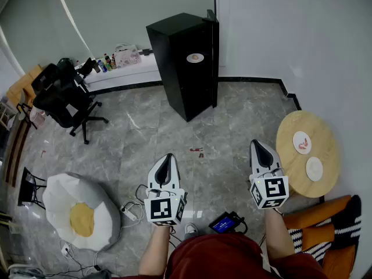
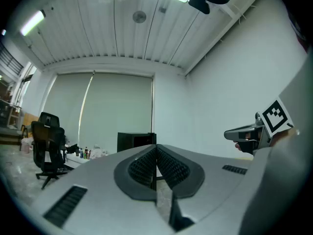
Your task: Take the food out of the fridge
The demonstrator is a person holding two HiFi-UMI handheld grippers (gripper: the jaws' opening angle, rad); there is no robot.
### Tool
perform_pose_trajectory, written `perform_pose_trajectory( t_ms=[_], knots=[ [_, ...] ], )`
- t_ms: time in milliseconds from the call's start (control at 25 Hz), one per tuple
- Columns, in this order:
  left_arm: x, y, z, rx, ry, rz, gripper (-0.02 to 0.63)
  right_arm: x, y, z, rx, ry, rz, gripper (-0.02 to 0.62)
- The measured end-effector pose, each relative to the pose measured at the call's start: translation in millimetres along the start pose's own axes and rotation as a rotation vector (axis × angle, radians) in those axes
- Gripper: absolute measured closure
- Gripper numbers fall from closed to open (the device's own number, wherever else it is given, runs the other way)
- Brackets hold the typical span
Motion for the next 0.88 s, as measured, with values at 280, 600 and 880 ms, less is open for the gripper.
perform_pose_trajectory(
  t_ms=[280, 600, 880],
  knots=[
    [0, -17, 7, -0.006, 0.001, -0.009, 0.592, -7, -8, 13, 0.004, 0.007, -0.003, 0.574],
    [-2, -47, -1, -0.011, 0.01, -0.011, 0.592, -11, -32, 24, -0.003, 0.008, -0.005, 0.574],
    [-2, -82, -16, -0.01, 0.02, -0.031, 0.592, -12, -60, 28, 0.002, 0.003, -0.024, 0.574]
  ],
)
Point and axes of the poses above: the fingertips, and each gripper's own axes: z backward along the fingers, y to its left, x out of its top, the point moved 8 cm from there along z, backward along the fingers, and after that the axes turned 4 degrees about -x, right-handed, at the moved point
